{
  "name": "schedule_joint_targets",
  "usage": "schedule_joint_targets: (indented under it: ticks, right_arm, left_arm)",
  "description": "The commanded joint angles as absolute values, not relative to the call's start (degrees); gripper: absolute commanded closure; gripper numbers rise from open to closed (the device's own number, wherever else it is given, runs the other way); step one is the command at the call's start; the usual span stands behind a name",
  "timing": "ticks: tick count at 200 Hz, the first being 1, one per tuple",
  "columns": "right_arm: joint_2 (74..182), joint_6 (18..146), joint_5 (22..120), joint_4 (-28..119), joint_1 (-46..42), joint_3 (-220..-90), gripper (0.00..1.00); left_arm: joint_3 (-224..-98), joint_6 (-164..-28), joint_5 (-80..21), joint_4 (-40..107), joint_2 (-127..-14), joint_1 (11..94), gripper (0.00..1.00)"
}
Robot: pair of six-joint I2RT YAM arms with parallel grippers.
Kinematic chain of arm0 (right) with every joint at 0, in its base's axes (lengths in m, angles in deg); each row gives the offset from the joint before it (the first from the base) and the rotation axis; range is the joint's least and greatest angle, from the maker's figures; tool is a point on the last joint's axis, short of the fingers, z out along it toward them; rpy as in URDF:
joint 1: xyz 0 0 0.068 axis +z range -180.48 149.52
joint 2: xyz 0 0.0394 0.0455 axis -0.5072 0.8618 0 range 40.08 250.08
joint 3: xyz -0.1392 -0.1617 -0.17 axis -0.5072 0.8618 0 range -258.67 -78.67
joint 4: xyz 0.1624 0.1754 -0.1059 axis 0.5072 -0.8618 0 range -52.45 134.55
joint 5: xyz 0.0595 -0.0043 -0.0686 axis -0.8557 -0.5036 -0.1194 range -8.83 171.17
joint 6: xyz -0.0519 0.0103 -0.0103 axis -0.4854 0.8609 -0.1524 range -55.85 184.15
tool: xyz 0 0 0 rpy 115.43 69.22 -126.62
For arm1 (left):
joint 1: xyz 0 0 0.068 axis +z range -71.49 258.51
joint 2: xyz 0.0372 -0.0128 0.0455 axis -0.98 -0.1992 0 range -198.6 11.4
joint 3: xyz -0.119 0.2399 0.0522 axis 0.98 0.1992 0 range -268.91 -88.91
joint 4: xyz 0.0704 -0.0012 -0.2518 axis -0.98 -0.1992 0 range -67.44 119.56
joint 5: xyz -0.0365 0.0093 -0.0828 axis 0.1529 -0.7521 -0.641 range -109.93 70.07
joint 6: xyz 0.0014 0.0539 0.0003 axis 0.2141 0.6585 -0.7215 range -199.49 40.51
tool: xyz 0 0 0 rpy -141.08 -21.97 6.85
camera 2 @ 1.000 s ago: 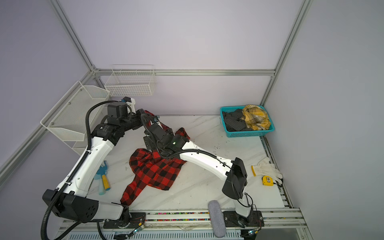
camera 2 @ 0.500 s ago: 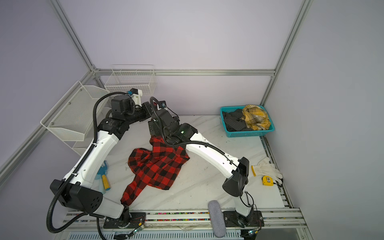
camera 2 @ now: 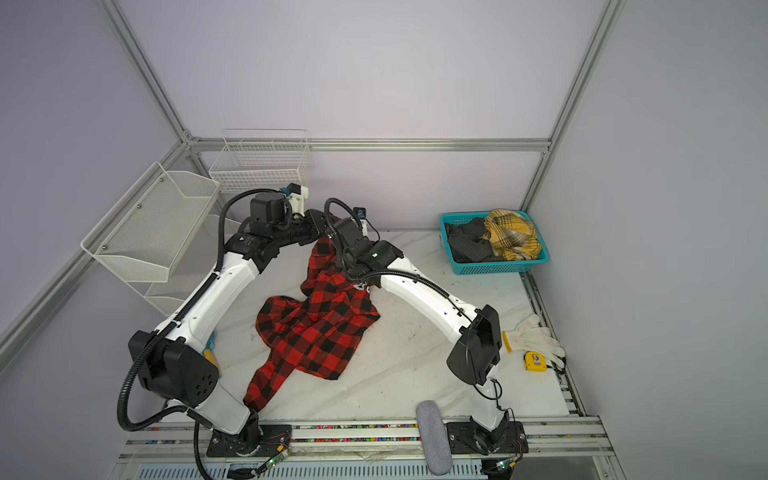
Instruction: Fold and stack the long sleeve shirts
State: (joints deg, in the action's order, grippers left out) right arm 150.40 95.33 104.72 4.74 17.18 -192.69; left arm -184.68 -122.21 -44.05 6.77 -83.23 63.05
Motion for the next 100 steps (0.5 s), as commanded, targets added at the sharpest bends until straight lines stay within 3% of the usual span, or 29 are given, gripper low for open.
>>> schedule_joint_targets:
  ticks: [1, 23, 53, 61, 100]
  right_arm:
    - [143.94, 99.22, 102.72, 2.55, 12.95, -187.60, 1.00]
    - [137.39, 100.84, 97.21, 6.20, 5.25, -176.33, 1.00]
    - [131.54, 101.55, 90.03, 10.05, -4.52, -162.72, 1.00]
    - [130.98, 101.28, 88.77, 10.89, -5.80, -160.48, 1.00]
    - [131.46, 100.01, 84.91, 13.46, -6.61, -156.58, 1.00]
  left_arm:
    - [-191.04, -121.88, -45.11, 7.42, -84.30, 63.62, 0.48]
    - [-181.68, -119.49, -42.11, 7.06, -79.10, 63.09, 0.33]
    - [-163.08, -114.62, -37.45, 2.33, -68.01, 63.04, 0.24]
    - [-158.31, -114.04, -36.50, 0.26, -65.20, 63.04, 0.12]
    - [-137.00, -114.95, -35.48, -4.61, -51.87, 62.68, 0.00]
